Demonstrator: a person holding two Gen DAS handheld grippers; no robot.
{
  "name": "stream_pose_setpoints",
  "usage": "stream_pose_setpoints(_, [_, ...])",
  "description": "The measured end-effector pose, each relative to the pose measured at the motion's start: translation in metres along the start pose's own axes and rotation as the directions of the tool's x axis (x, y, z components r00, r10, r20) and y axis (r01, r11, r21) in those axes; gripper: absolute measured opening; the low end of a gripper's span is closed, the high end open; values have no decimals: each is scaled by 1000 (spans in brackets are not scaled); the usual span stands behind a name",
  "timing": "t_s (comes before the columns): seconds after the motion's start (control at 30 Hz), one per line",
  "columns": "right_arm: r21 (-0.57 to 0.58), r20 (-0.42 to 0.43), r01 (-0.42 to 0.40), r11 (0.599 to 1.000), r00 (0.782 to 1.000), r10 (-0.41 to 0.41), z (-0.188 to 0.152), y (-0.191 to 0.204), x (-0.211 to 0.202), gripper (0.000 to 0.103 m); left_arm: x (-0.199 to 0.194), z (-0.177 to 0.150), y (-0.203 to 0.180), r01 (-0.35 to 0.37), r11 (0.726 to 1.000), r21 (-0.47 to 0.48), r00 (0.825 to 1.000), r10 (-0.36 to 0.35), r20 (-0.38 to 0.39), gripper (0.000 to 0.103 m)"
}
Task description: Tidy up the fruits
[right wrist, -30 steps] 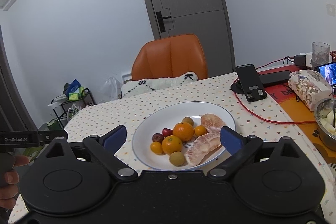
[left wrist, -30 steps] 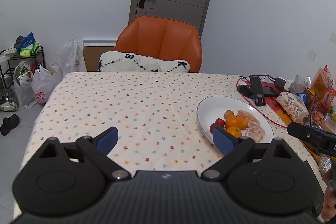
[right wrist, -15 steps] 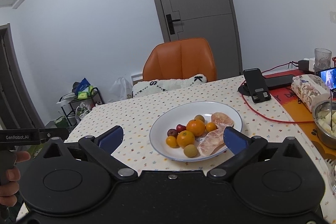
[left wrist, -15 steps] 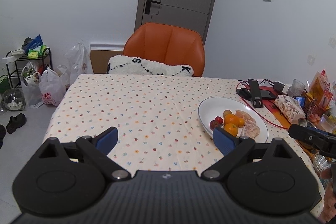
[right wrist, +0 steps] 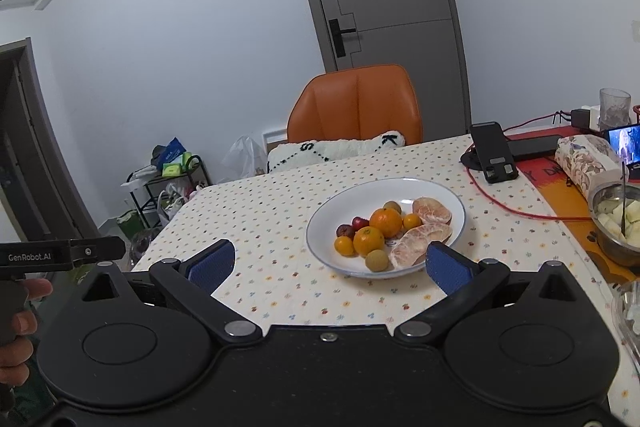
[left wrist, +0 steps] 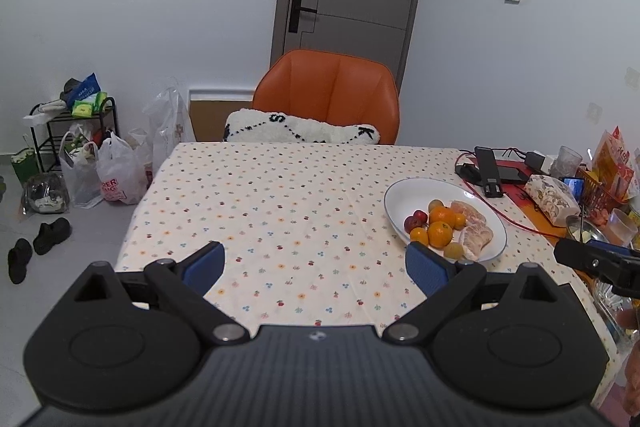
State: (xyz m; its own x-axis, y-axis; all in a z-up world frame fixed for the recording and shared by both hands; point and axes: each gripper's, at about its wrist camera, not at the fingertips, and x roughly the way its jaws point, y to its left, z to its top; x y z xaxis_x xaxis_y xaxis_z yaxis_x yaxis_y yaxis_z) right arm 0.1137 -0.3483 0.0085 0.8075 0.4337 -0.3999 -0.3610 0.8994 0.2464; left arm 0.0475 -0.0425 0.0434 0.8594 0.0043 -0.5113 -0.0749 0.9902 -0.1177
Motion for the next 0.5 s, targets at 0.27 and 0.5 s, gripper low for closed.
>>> stream_pose_setpoints(0.27, [-7, -20, -7, 1000, 1000, 7, -3, 8, -11, 103, -16, -6, 10, -18, 1000, -4, 1000, 18, -10, 99])
stream_pose_setpoints(0.5, [-33, -36, -46, 998, 998, 45, -7, 23, -18, 103, -33, -14, 22, -46, 999, 1, 999, 46, 3, 102])
